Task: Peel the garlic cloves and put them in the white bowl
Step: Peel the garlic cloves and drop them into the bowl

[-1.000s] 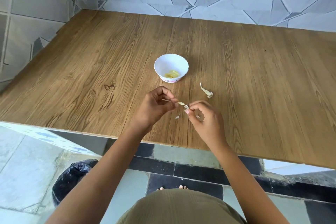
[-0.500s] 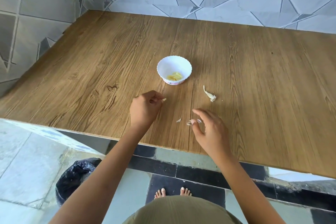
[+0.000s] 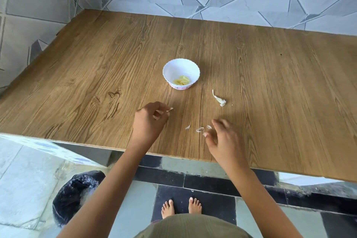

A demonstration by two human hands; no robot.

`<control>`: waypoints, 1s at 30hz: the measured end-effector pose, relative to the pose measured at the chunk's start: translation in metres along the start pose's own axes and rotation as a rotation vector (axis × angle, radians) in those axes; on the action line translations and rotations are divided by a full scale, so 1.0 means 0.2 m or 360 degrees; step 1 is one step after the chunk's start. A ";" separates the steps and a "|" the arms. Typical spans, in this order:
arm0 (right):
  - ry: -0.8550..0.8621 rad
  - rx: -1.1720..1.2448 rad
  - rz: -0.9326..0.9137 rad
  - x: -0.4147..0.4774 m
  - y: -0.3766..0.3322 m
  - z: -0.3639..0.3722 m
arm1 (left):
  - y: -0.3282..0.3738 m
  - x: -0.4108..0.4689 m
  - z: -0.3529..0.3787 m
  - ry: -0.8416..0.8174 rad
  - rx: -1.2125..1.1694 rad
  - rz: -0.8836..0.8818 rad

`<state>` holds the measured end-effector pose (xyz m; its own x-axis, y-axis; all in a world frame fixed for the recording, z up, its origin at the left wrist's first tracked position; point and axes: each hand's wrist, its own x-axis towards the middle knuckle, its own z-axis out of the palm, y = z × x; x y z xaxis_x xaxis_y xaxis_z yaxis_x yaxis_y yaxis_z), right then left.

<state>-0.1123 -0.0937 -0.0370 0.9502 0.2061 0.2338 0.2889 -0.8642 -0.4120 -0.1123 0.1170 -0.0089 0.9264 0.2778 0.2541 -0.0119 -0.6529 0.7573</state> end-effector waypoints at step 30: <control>-0.0245 0.1004 -0.0312 0.27 -0.19 -0.17 | 0.27 0.03 0.10 -0.0393 -0.2074 -0.1640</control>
<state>-0.0750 -0.0646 0.0206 0.8656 0.4353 0.2477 0.4262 -0.3803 -0.8208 -0.1004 0.0690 0.0210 0.7771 -0.0039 -0.6293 0.4304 0.7329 0.5270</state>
